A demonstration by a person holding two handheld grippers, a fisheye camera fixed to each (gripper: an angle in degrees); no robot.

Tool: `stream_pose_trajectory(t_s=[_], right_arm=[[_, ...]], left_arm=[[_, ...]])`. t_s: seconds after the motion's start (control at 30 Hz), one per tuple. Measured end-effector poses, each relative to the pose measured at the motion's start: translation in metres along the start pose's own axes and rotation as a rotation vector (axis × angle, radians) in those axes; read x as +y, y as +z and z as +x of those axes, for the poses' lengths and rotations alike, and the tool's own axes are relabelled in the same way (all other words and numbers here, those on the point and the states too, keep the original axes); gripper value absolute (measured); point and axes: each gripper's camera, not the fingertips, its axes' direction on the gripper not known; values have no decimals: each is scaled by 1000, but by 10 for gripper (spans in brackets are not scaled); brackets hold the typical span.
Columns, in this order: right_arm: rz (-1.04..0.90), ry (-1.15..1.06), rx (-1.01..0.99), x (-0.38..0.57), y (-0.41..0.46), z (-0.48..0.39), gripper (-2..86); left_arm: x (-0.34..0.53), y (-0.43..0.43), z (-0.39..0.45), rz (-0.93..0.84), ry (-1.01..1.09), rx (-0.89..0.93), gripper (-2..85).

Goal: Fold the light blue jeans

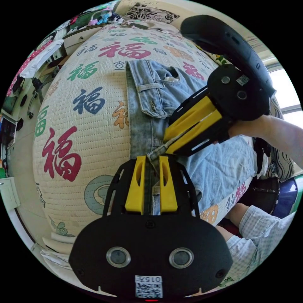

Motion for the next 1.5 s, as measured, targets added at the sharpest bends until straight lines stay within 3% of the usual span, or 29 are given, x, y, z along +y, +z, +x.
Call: stream_pose_trajectory(t_s=[0.17, 0.37, 0.6, 0.7, 0.8, 0.87, 0.97, 1.13, 1.33, 1.5], right_arm=[[12, -5, -45, 3, -6, -12, 3], [217, 210, -56, 24, -35, 16, -2], [164, 331, -176, 34, 31, 43, 9], [241, 357, -265, 67, 38, 50, 22], [353, 398, -302, 134, 39, 42, 27], [389, 457, -343, 188, 48, 31, 25], [438, 654, -467, 299, 89, 6, 30], [716, 1097, -796, 514, 199, -65, 92], [860, 1671, -816, 695, 313, -156, 92], [751, 1979, -738, 803, 409, -201, 105]], left_arm=[[5, -25, -18, 0, 74, 59, 18], [-14, -80, -48, 130, 122, 27, 3], [-32, -63, -81, -35, 123, -38, 20], [-21, -72, -94, -92, 38, -90, 49], [4, -99, -105, -45, -67, -135, 64], [31, -121, -114, 10, -173, -55, 67], [91, -149, -123, 92, -382, 79, 74], [191, -150, -121, 139, -719, 212, 95], [218, -122, -130, 191, -963, 288, 113], [207, -112, -136, 167, -966, 250, 112]])
